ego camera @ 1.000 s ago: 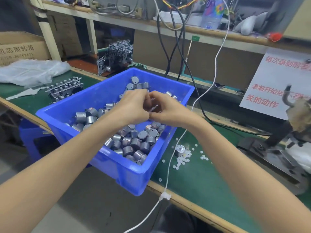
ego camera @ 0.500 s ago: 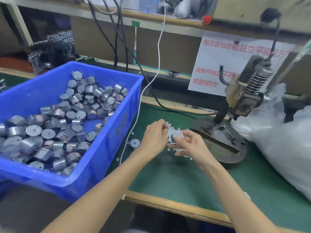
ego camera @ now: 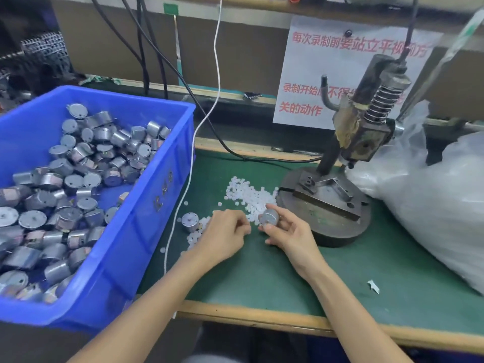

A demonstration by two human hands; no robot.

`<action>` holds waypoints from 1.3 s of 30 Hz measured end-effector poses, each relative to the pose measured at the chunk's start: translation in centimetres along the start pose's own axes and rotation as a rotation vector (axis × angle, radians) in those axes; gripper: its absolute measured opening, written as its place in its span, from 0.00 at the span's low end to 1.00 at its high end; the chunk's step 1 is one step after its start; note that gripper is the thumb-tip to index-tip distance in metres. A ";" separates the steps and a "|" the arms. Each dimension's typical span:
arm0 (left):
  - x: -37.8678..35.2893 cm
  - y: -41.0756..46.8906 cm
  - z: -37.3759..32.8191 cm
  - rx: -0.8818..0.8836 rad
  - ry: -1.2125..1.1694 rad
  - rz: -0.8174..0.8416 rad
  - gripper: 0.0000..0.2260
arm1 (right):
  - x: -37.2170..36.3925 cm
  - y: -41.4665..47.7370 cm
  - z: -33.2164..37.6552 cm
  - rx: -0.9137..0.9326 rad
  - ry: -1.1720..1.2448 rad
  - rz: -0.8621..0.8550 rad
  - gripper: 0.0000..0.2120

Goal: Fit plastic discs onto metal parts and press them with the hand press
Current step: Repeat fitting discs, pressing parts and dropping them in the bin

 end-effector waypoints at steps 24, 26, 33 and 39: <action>-0.1 -2.3 1.3 -0.063 -0.082 -0.291 0.03 | -2.1 -1.8 2.0 0.477 -0.715 -0.147 0.07; -0.2 -2.3 1.2 -0.067 -0.080 -0.275 0.04 | -2.3 -1.9 2.0 0.499 -0.747 -0.142 0.07; 0.3 -2.6 0.2 -0.129 -0.200 -0.249 0.21 | -3.9 -3.0 1.8 0.751 -0.906 -0.113 0.11; -0.1 -2.5 0.1 -0.155 -0.178 -0.214 0.18 | -4.2 -3.2 1.6 0.801 -0.959 -0.126 0.13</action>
Point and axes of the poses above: each hand's wrist, its own y-axis towards the middle knuckle, its own x-axis out of the back of the hand, z = x × y, the point moved 8 cm from there along y, towards the middle knuckle, and after that the axes turned 9 degrees about -x, right-handed, at the moved point
